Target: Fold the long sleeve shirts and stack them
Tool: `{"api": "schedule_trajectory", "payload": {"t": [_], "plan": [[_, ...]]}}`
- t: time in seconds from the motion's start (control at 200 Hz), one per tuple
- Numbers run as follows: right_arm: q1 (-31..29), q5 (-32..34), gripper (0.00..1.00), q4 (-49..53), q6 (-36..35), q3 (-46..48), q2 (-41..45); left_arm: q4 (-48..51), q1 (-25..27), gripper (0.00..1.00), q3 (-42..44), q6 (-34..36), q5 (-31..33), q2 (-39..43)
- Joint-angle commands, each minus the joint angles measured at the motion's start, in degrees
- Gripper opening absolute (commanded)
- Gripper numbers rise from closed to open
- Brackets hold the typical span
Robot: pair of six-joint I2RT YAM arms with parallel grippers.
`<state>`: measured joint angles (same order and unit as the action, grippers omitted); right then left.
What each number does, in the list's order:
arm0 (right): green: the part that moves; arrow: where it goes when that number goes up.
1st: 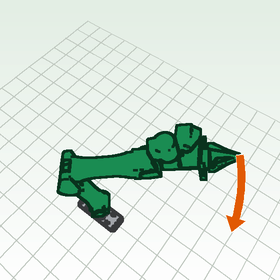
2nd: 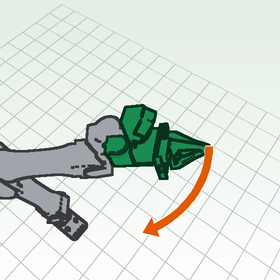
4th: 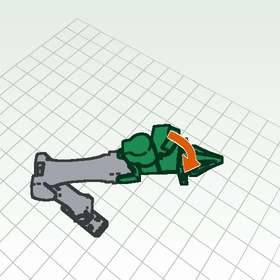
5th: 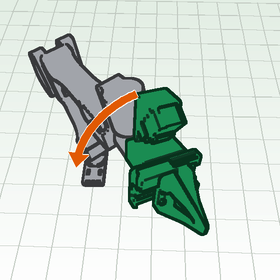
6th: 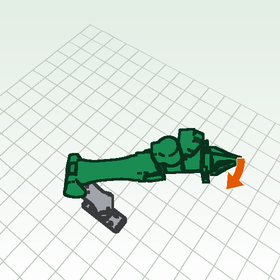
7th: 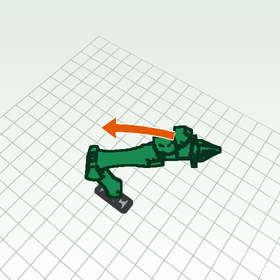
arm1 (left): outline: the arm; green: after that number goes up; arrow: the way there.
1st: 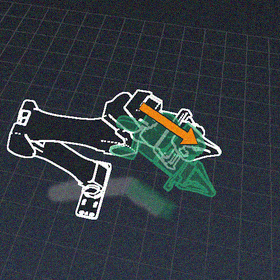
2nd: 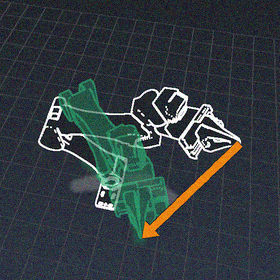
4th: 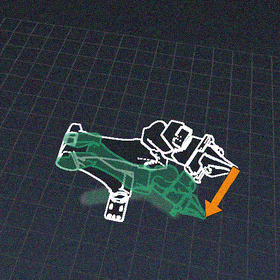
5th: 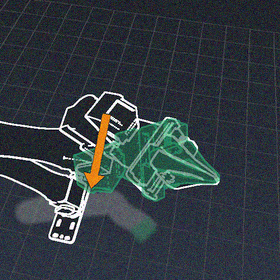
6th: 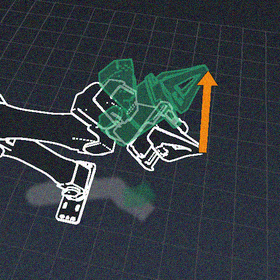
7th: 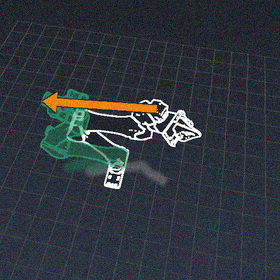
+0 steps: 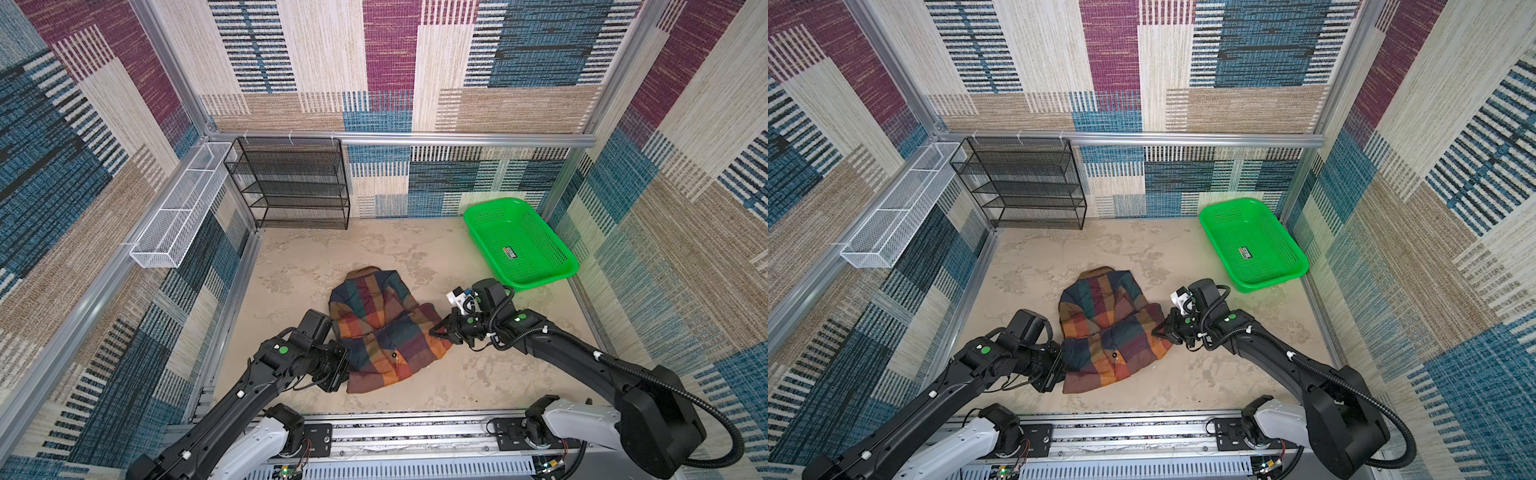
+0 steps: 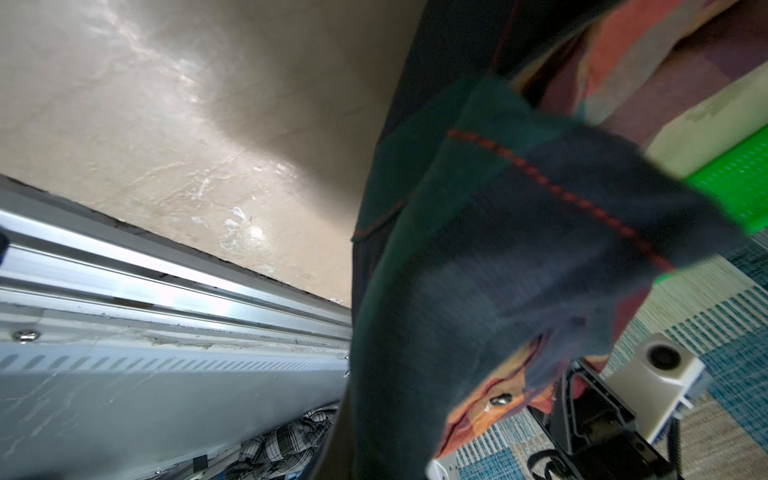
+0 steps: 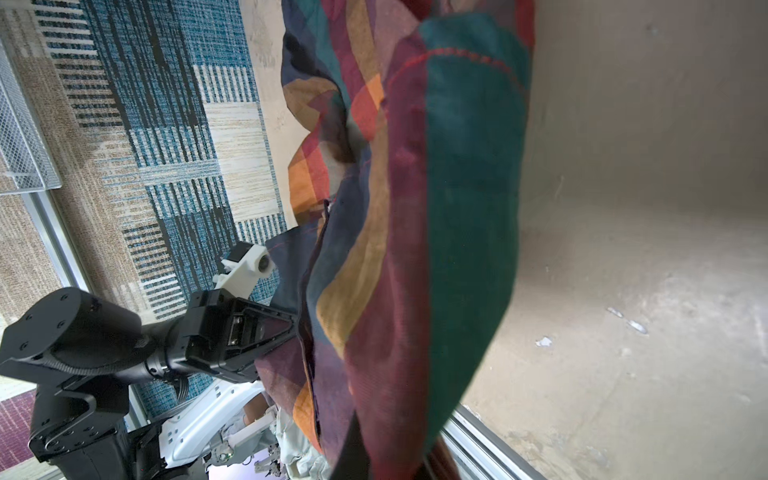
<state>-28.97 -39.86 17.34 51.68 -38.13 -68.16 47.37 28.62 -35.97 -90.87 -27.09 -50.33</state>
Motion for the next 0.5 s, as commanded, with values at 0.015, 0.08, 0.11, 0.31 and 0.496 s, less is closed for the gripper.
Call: {"api": "schedule_trajectory", "payload": {"t": [0.015, 0.08, 0.11, 0.31, 0.496], "plan": [[0.05, 5.91, 0.0, -1.53, -0.6, 3.15, 2.13, 1.77, 0.03, 0.0, 2.8, 4.14, 2.15, -1.09], [-0.01, 7.34, 0.0, -1.94, -1.46, 5.27, 2.01, 1.29, 0.48, 0.0, 4.43, 4.51, 3.19, -1.22], [0.05, 7.55, 0.0, -3.06, -1.17, 6.74, 1.7, 0.49, 1.05, 0.0, 5.43, 4.47, 3.52, -1.31], [-0.01, 5.45, 0.0, -9.73, 0.32, 11.52, -1.09, -2.89, 3.64, 0.0, 10.19, 3.53, 4.86, -2.24], [-0.3, 7.64, 0.06, -8.3, 0.62, 11.76, 0.12, -6.45, 4.6, 0.0, 15.64, 2.12, 5.47, -1.81]]}}
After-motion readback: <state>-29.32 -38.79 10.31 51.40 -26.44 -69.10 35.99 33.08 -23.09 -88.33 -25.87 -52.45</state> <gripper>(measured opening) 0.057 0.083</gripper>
